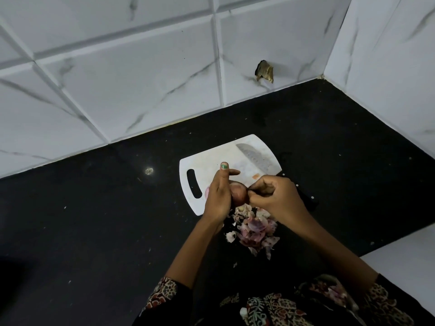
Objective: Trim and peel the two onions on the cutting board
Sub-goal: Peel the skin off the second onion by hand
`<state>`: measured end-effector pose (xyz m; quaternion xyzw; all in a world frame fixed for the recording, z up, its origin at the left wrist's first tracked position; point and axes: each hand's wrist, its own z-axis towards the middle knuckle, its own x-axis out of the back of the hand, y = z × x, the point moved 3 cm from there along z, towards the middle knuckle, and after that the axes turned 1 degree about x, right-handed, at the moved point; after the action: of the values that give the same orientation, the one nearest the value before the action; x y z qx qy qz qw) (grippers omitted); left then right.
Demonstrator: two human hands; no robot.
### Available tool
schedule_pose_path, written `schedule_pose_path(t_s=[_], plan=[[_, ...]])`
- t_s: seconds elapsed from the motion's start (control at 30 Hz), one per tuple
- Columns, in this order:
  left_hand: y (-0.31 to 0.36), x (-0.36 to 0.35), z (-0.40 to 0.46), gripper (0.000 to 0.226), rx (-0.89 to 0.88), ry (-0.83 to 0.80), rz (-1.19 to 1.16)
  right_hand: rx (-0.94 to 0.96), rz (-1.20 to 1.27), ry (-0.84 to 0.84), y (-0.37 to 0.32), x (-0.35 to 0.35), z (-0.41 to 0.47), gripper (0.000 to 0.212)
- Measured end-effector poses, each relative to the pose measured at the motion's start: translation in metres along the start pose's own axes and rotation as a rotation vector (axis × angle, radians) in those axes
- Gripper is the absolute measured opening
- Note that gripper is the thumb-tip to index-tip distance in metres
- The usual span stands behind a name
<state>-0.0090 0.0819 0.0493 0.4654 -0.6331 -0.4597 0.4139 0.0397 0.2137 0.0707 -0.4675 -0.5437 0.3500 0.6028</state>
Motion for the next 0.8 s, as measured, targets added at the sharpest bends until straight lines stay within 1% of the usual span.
schedule_pose_path(t_s=[0.1,0.13,0.23,0.37,0.43,0.53,0.67,0.73,0.8], plan=[[0.002,0.000,0.002,0.068,-0.006,-0.009,-0.004,-0.018,0.033,-0.030,-0.003,-0.001,-0.004,0.021],[0.003,-0.001,0.001,0.065,-0.021,-0.017,0.004,-0.023,0.029,-0.027,-0.004,-0.002,-0.006,0.022],[0.004,-0.003,0.000,0.060,-0.058,-0.007,0.016,-0.009,-0.021,-0.008,-0.007,-0.004,-0.007,0.018],[-0.001,-0.003,0.002,0.070,-0.050,-0.007,-0.003,0.005,-0.082,-0.030,-0.007,-0.003,-0.004,0.019],[-0.004,-0.002,0.003,0.071,-0.030,-0.007,-0.019,0.033,-0.116,-0.030,-0.008,-0.004,-0.004,0.016],[-0.005,-0.002,0.003,0.068,0.003,-0.006,-0.039,0.088,-0.169,0.061,-0.008,-0.003,-0.002,0.011],[-0.008,-0.001,0.004,0.070,0.057,0.038,-0.080,0.097,-0.096,0.073,-0.006,-0.003,-0.001,0.012],[-0.009,0.000,0.005,0.072,0.085,0.042,-0.109,0.088,-0.024,0.032,-0.007,-0.004,-0.003,0.008],[-0.009,0.000,0.005,0.071,0.098,0.044,-0.135,0.083,-0.002,-0.032,-0.006,-0.007,-0.004,0.010]])
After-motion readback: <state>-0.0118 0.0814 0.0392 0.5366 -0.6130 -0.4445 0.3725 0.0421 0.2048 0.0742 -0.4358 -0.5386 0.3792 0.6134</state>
